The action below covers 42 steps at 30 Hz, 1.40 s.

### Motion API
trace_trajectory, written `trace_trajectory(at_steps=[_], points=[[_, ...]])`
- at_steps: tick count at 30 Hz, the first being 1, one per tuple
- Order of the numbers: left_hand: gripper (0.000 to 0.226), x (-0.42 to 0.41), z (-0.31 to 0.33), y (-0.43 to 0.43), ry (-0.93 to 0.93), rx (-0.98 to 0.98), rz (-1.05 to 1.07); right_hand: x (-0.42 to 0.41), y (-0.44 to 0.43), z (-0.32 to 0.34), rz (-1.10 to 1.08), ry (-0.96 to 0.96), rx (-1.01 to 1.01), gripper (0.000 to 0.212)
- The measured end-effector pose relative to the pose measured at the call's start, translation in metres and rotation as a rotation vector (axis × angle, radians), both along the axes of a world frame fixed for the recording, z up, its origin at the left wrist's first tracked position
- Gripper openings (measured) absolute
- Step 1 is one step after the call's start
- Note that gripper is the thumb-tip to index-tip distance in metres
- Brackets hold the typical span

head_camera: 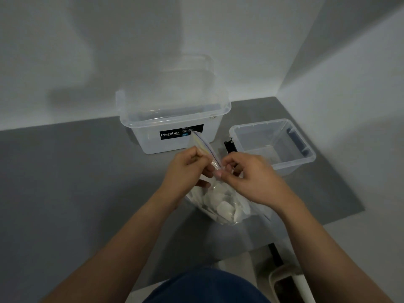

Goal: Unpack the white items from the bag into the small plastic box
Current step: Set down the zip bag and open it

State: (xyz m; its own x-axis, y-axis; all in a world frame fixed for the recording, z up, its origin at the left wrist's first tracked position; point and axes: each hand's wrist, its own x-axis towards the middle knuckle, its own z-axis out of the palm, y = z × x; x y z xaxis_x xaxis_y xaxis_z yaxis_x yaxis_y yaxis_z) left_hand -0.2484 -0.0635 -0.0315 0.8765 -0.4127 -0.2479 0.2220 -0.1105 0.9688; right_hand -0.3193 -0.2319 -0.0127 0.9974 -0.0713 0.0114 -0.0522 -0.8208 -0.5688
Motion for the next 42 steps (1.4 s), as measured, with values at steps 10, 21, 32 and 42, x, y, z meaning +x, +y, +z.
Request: trace_trajectory(at_steps=[10,21,32,42], points=[[0.020,-0.006,-0.008,-0.004,-0.028,0.049,-0.142,-0.004,-0.003,-0.008,-0.174,0.042,0.508,0.006],[0.051,-0.010,0.005,0.003,0.007,0.170,-0.152,-0.004,0.000,-0.003,-0.310,-0.223,0.061,0.011],[0.019,-0.031,-0.003,-0.009,0.048,0.046,-0.063,-0.046,0.002,0.000,-0.254,0.042,0.030,0.010],[0.019,-0.045,-0.015,-0.006,-0.061,0.064,-0.084,-0.044,0.000,-0.001,-0.429,-0.174,-0.256,0.013]])
